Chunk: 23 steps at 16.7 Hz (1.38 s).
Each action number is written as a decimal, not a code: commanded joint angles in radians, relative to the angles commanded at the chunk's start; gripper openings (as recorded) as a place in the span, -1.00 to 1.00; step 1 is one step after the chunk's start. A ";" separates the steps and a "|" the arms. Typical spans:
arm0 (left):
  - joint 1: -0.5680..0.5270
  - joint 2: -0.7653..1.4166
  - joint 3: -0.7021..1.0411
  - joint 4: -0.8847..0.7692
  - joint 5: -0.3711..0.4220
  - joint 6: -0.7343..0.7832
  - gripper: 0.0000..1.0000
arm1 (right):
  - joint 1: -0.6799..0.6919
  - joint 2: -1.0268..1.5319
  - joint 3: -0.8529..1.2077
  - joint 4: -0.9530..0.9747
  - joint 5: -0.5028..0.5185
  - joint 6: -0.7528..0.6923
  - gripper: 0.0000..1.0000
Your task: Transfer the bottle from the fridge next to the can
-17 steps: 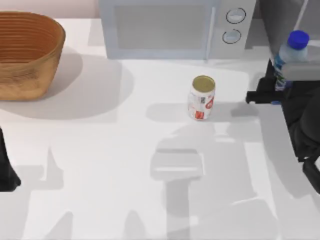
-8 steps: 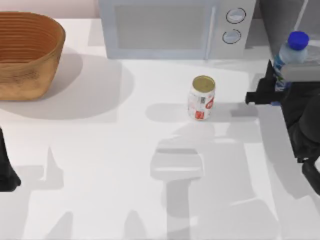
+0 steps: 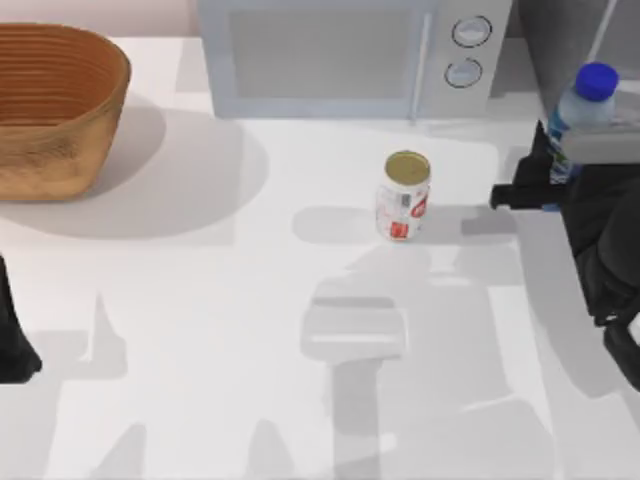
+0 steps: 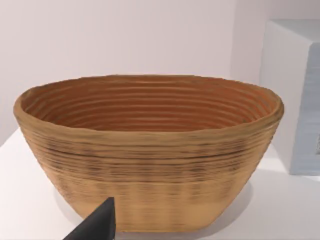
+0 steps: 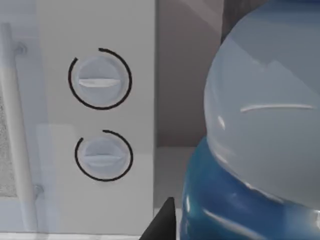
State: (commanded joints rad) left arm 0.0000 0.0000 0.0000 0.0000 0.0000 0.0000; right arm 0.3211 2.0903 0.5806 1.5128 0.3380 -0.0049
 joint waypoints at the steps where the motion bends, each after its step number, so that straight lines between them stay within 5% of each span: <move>1: 0.000 0.000 0.000 0.000 0.000 0.000 1.00 | 0.000 0.000 0.000 0.000 0.000 0.000 0.21; 7: 0.000 0.000 0.000 0.000 0.000 0.000 1.00 | 0.000 0.000 0.000 0.000 0.000 0.000 1.00; 23: 0.000 0.000 0.000 0.000 0.000 0.000 1.00 | 0.037 -0.040 -0.117 0.076 0.037 0.000 1.00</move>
State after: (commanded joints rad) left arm 0.0000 0.0000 0.0000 0.0000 0.0000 0.0000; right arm 0.3576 2.0502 0.4641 1.5891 0.3747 -0.0046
